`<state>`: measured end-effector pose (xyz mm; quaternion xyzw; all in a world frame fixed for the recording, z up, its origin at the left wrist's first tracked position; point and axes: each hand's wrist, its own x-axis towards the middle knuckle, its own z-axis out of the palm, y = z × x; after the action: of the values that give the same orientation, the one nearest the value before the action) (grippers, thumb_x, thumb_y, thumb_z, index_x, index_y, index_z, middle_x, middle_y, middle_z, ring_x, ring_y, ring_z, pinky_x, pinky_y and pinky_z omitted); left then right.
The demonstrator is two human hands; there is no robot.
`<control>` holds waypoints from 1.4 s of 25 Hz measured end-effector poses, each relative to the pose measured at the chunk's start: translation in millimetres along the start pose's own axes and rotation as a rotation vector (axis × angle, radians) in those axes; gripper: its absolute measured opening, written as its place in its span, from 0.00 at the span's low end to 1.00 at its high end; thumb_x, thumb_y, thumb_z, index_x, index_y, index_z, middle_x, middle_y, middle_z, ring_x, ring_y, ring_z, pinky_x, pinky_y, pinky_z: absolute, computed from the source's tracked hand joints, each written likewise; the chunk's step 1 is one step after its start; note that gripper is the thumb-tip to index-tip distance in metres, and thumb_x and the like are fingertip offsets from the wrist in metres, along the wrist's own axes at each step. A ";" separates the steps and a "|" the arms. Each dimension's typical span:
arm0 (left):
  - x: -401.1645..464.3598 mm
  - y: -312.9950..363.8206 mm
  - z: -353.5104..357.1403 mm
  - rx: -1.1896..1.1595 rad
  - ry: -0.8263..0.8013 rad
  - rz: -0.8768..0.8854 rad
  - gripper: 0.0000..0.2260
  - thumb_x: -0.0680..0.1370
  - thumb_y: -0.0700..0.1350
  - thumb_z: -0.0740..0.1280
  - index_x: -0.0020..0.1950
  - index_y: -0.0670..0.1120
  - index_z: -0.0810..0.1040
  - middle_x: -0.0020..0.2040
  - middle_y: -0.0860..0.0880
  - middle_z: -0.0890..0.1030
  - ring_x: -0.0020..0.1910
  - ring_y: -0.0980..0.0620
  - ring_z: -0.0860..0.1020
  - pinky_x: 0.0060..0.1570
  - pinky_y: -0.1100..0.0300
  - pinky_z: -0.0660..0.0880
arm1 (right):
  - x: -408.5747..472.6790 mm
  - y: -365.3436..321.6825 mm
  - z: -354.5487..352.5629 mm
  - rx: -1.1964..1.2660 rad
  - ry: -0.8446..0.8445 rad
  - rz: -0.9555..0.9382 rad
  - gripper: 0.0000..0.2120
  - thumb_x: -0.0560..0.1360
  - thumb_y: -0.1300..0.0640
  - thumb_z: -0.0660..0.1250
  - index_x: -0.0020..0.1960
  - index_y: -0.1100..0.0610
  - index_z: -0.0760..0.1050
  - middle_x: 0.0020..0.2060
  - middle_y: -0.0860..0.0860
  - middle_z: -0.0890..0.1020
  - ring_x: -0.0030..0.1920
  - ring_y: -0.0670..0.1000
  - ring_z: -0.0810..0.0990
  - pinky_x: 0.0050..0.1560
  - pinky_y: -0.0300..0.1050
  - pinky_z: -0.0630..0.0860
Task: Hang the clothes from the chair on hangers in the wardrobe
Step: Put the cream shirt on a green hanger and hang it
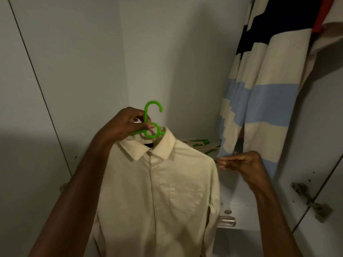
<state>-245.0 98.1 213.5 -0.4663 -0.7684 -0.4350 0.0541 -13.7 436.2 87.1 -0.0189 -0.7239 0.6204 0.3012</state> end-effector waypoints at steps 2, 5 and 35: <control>-7.9 -2.8 -12.6 -0.072 0.040 -0.058 0.11 0.72 0.50 0.77 0.48 0.44 0.85 0.45 0.46 0.86 0.45 0.53 0.84 0.51 0.57 0.76 | -0.7 5.6 -18.6 -0.002 0.024 -0.004 0.18 0.62 0.49 0.83 0.45 0.61 0.87 0.43 0.61 0.87 0.43 0.58 0.88 0.50 0.49 0.85; -8.5 4.2 -4.9 -0.126 -0.001 -0.068 0.10 0.73 0.46 0.77 0.49 0.41 0.85 0.46 0.44 0.86 0.45 0.51 0.85 0.49 0.61 0.78 | 6.7 7.3 1.2 -0.178 -0.091 -0.048 0.15 0.67 0.63 0.80 0.53 0.61 0.86 0.46 0.56 0.88 0.48 0.53 0.87 0.51 0.45 0.83; 2.8 12.7 22.1 -0.233 -0.116 0.066 0.10 0.73 0.39 0.78 0.53 0.39 0.86 0.48 0.43 0.87 0.50 0.41 0.86 0.57 0.46 0.82 | 23.8 -16.2 65.7 -0.299 -0.230 -0.119 0.10 0.77 0.58 0.72 0.57 0.53 0.85 0.51 0.45 0.87 0.54 0.46 0.85 0.55 0.37 0.79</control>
<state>-229.7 118.2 209.2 -0.5188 -0.6987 -0.4916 -0.0307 -57.7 383.8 108.5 0.0504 -0.8376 0.4851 0.2462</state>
